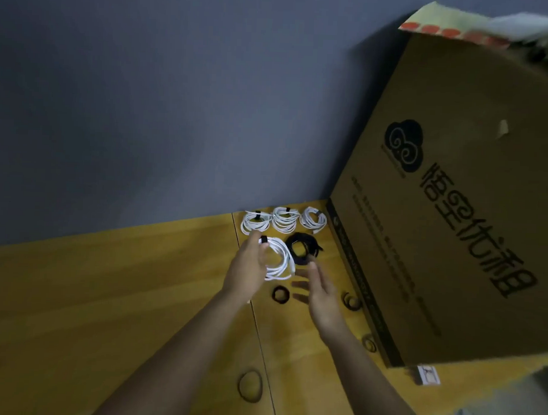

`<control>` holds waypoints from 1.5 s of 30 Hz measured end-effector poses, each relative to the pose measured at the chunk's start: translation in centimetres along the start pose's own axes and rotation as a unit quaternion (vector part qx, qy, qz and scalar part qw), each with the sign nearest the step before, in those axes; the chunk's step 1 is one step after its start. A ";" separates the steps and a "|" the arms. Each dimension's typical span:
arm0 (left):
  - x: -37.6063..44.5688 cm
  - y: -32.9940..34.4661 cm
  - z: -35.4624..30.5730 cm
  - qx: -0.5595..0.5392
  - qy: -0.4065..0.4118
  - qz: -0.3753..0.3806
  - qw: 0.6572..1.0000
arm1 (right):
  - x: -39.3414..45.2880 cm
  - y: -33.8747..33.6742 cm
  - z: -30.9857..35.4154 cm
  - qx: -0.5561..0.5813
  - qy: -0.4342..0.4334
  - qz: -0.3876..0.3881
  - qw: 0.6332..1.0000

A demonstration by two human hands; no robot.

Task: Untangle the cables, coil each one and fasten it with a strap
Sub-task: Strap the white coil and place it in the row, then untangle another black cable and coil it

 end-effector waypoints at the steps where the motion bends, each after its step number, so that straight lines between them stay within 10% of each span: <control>1: 1.0 0.5 0.6 -0.019 -0.024 -0.003 1.000 | 1.6 -0.6 -1.0 -0.022 0.028 -0.007 0.999; 4: 3.5 2.1 3.2 -0.050 -0.077 -0.003 0.996 | 6.1 -1.6 -4.7 -0.216 0.061 0.054 0.973; 9: 6.7 5.7 9.0 -0.068 -0.109 -0.010 0.992 | 11.2 -0.5 -8.0 -0.527 -0.065 0.225 0.817; 23: 13.3 13.3 8.1 -0.041 -0.102 0.085 0.990 | 12.9 -4.7 -8.9 -0.708 0.040 0.233 0.665; 28: 13.4 14.0 7.4 0.064 -0.093 0.137 0.984 | 12.2 -4.5 -7.7 -0.659 0.050 0.212 0.720; 35: 8.5 7.8 3.6 0.063 -0.003 0.012 0.998 | 9.3 -1.9 -3.9 -0.515 -0.089 0.190 0.831; 45: -4.9 -10.0 6.5 0.113 -0.088 -0.097 0.985 | 1.7 9.6 4.2 -0.412 -0.239 0.225 0.850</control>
Point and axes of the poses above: each hand's wrist, its own x-axis towards the middle knuckle, its own y-axis out of the palm, z = x × y, the point moved 2 cm from there along x, towards the middle knuckle, and after that the axes turned 4 degrees about -y, right-handed, at the moved point
